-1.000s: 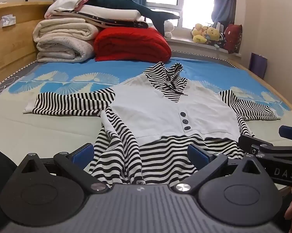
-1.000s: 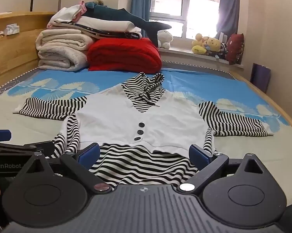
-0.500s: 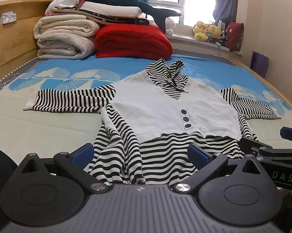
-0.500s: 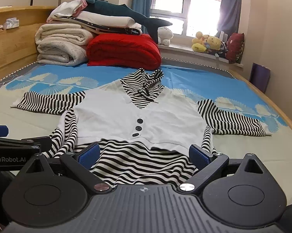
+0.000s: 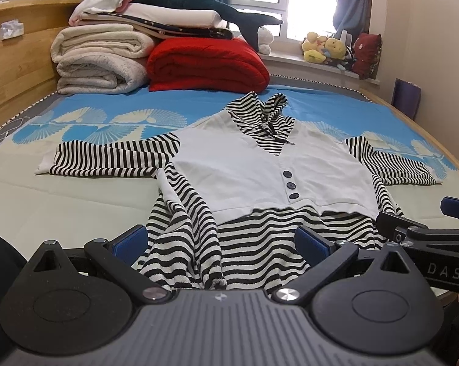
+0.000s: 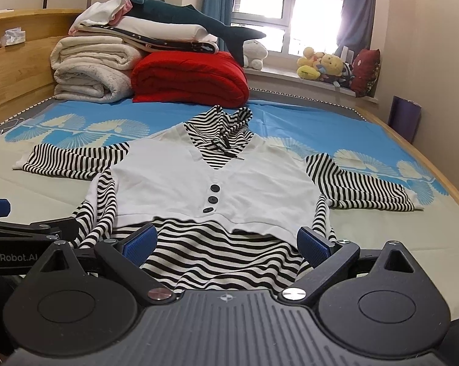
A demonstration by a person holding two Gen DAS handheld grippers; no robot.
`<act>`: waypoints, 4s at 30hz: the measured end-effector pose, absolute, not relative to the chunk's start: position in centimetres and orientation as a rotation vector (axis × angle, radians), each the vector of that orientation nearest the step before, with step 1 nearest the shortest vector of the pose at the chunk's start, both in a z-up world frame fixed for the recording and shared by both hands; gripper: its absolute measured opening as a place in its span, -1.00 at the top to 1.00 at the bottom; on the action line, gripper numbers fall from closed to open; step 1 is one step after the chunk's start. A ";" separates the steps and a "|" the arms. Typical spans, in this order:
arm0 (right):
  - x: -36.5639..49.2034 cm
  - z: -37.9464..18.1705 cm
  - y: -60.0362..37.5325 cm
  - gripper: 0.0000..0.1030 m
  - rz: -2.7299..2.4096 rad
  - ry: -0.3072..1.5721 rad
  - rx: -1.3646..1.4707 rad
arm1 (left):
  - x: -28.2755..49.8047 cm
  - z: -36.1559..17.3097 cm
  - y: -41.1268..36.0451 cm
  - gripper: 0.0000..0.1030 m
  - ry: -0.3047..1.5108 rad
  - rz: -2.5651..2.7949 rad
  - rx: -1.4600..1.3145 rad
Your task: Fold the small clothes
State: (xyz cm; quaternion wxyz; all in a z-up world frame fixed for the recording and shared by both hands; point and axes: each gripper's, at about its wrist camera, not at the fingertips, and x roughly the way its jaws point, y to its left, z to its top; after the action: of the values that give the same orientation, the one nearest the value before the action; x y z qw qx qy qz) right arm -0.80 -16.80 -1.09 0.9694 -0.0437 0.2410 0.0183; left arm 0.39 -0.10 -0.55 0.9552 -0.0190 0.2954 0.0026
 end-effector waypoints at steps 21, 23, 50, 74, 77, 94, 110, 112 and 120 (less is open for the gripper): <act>-0.6 -1.3 -16.6 -0.89 0.038 0.497 -0.093 | 0.7 -0.8 -0.1 -0.98 0.608 0.033 0.042; -0.5 -1.4 -16.6 -0.89 0.036 0.498 -0.094 | 0.7 -0.8 -0.1 -0.98 0.610 0.028 0.032; -0.3 -2.0 -16.3 -0.88 -0.002 0.501 -0.156 | 0.6 -0.3 -0.8 -0.99 0.582 0.008 0.050; 9.3 -3.3 -28.4 -0.64 -0.153 0.678 0.029 | 14.8 -3.1 4.3 -0.81 0.862 -0.074 0.073; 10.3 -5.5 -29.1 -0.64 -0.161 0.805 0.041 | 16.5 -5.0 5.6 -0.81 0.966 -0.067 -0.002; 9.8 -10.5 -31.4 0.87 -0.089 1.093 0.195 | 15.3 -9.2 9.8 0.87 1.202 -0.057 -0.043; 9.1 -8.6 -29.9 0.14 -0.034 1.019 0.115 | 14.4 -5.9 10.3 0.28 1.065 -0.170 -0.115; 9.6 -10.4 -29.4 0.14 -0.066 1.122 0.050 | 14.8 -7.9 8.6 0.28 1.178 -0.183 0.011; 8.4 -4.7 -30.6 -0.08 -0.131 0.832 0.147 | 14.0 -3.0 7.7 0.15 0.955 -0.076 0.073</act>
State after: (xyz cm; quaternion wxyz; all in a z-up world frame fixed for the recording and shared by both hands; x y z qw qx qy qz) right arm 8.44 -30.57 -4.68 0.9099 0.0712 0.4036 -0.0633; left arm 13.99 7.73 -2.96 0.8867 0.0353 0.4594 -0.0367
